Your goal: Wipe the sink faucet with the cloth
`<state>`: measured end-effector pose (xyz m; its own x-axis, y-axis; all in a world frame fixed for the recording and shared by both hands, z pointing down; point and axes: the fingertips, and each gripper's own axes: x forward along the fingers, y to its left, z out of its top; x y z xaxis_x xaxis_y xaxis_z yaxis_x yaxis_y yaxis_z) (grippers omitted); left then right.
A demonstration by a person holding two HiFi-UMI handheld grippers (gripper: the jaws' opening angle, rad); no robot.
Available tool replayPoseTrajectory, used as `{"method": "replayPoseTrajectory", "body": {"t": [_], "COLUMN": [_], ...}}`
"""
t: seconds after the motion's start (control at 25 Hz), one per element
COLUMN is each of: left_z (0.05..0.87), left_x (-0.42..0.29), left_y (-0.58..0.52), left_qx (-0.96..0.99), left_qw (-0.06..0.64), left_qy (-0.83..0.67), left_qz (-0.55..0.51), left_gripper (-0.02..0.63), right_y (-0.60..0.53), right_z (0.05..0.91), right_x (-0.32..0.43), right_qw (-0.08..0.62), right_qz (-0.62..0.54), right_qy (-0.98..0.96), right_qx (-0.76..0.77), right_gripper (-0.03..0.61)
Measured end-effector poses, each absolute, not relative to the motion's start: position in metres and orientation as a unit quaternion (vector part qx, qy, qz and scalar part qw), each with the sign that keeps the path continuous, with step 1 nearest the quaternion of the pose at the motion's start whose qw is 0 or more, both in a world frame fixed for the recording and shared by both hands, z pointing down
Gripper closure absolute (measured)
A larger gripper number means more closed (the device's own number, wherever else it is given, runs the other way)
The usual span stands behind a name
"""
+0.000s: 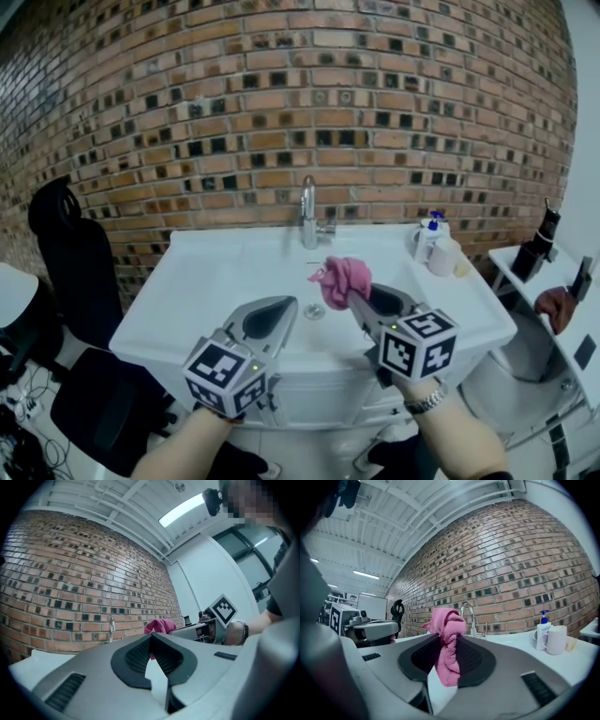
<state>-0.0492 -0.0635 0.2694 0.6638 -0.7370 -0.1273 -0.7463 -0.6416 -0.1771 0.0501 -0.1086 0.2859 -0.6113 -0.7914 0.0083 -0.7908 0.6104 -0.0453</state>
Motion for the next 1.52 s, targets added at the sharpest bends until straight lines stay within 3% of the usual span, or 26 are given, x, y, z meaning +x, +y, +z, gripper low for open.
{"method": "replayPoseTrajectory", "body": {"t": [0.44,1.52], "left_z": [0.272,0.306], "left_x": [-0.032,-0.07], "left_y": [0.029,0.245], "left_qx": [-0.914,-0.909], "left_qw": [0.117,0.131], "left_qy": [0.388,0.395], "left_qz": [0.021,0.04], "left_gripper": [0.611,0.611], "right_y": [0.001,0.233], "right_z": [0.275,0.309], "right_x": [0.052,0.012], "right_qw": [0.031,0.052], "right_qz": [0.0,0.024], "right_qy": [0.896,0.903], "right_qx": [-0.444,-0.426], "right_gripper": [0.482,0.483]}}
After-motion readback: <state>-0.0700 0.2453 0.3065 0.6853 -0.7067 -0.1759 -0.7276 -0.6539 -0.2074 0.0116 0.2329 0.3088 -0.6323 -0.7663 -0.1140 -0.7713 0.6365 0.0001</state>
